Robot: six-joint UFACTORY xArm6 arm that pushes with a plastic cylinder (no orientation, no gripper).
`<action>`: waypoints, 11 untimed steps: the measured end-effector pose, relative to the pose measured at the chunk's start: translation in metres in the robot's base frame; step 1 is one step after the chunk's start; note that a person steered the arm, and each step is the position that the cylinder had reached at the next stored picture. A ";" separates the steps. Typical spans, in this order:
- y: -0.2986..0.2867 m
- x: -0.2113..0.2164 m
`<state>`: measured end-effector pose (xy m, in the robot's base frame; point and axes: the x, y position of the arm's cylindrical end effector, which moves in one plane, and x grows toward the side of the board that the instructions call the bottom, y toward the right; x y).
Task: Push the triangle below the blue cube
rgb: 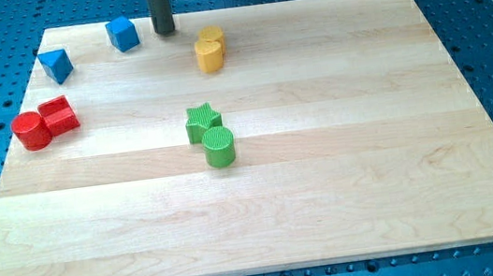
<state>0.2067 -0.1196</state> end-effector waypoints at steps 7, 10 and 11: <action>-0.096 0.066; -0.069 0.111; -0.052 0.104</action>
